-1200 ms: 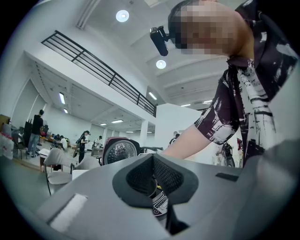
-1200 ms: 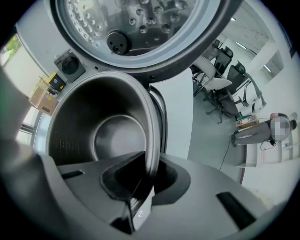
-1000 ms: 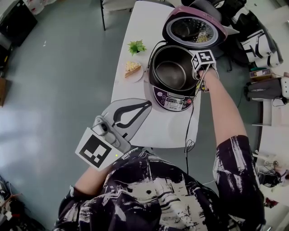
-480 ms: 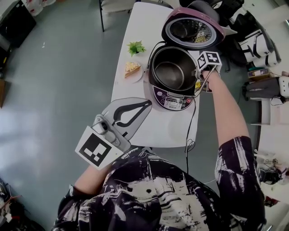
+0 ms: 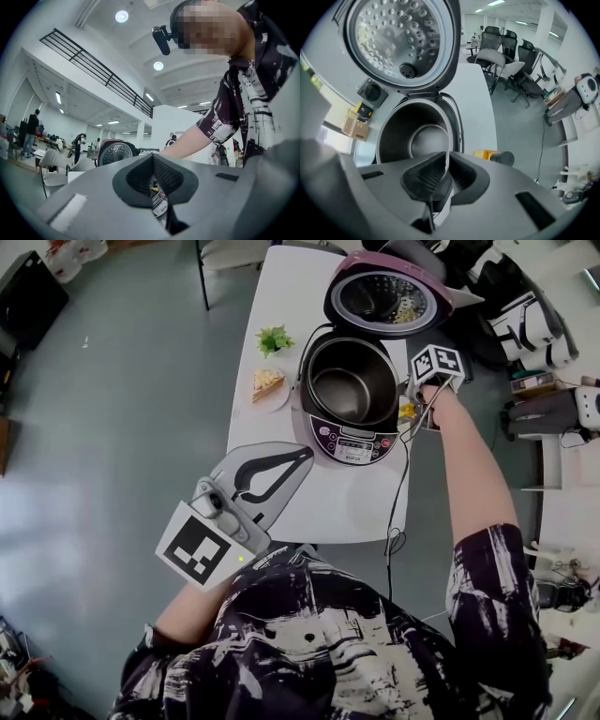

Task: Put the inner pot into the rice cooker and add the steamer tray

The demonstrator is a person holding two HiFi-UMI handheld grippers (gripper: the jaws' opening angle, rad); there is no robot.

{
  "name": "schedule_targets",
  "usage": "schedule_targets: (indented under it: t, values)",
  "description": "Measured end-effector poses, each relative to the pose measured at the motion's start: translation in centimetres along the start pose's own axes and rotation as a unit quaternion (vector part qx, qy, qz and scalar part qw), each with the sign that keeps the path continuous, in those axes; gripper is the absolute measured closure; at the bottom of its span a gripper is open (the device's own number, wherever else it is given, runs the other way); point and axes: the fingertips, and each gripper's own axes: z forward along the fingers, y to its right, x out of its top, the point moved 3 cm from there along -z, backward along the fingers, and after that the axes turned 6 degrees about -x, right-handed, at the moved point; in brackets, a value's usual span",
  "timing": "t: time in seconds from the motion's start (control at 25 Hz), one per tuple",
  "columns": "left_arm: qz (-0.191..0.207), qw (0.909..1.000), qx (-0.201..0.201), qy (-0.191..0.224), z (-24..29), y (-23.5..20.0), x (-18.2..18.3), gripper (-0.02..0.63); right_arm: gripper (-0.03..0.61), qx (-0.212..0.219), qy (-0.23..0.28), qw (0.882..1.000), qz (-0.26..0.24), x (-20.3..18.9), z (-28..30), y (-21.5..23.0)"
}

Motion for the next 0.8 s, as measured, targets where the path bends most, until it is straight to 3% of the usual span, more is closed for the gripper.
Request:
schedule_targets:
  t: [0.2, 0.36, 0.48, 0.56, 0.68, 0.76, 0.8]
  values:
    - [0.0, 0.9999, -0.012, -0.001, 1.0, 1.0, 0.3, 0.609, 0.563, 0.014, 0.027, 0.999, -0.014, -0.1, -1.9, 0.2]
    - [-0.001, 0.9995, -0.029, -0.009, 2.4, 2.4, 0.5, 0.609, 0.563, 0.065, 0.08, 0.994, -0.046, -0.6, -5.3, -1.0]
    - [-0.002, 0.9989, -0.044, -0.016, 3.7, 3.5, 0.3, 0.609, 0.568, 0.126, 0.166, 0.975, -0.072, -2.4, -10.4, -1.8]
    - [-0.001, 0.9984, -0.054, -0.019, 4.7, 4.1, 0.1, 0.609, 0.569, 0.138, 0.239, 0.956, -0.104, -4.8, -13.9, -1.1]
    - [0.004, 0.9977, -0.064, -0.023, 6.6, 5.1, -0.4, 0.609, 0.569, 0.074, 0.32, 0.927, -0.181, -10.0, -15.7, 2.2]
    - [0.007, 0.9971, -0.07, -0.028, 7.9, 5.8, -0.6, 0.609, 0.567, 0.018, 0.314, 0.925, -0.215, -14.4, -13.5, 5.1]
    - [0.008, 0.9967, -0.075, -0.03, 8.5, 6.2, -0.6, 0.609, 0.566, 0.004, 0.294, 0.931, -0.215, -16.9, -11.3, 6.5]
